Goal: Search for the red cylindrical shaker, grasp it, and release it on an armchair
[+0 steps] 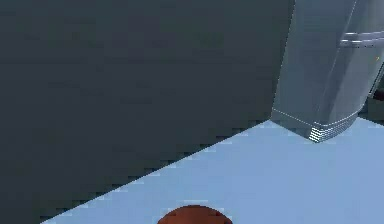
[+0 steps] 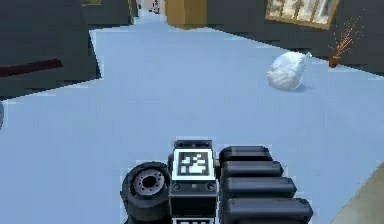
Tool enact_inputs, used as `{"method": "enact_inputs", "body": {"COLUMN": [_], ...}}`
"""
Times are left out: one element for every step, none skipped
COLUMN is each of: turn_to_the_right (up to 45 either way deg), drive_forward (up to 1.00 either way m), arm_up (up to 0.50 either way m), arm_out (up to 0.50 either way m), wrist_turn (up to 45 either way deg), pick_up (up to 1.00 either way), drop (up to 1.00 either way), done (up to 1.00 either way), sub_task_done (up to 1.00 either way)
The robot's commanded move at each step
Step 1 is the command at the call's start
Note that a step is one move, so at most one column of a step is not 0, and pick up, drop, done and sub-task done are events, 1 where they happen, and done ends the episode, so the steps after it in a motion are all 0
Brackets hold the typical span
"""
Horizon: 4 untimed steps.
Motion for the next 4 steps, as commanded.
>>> {"method": "enact_inputs", "body": {"turn_to_the_right": [-45.0,-42.0,0.0,-30.0], "drive_forward": [0.0,0.0,0.55,0.0], "arm_up": [0.0,0.0,0.0,0.0], "arm_out": [0.0,0.0,0.0,0.0], "wrist_turn": [0.0,0.0,0.0,0.0], "pick_up": [0.0,0.0,0.0,0.0], "drop": [0.0,0.0,0.0,0.0], "done": [0.0,0.0,0.0,0.0], "sub_task_done": [0.0,0.0,0.0,0.0]}}
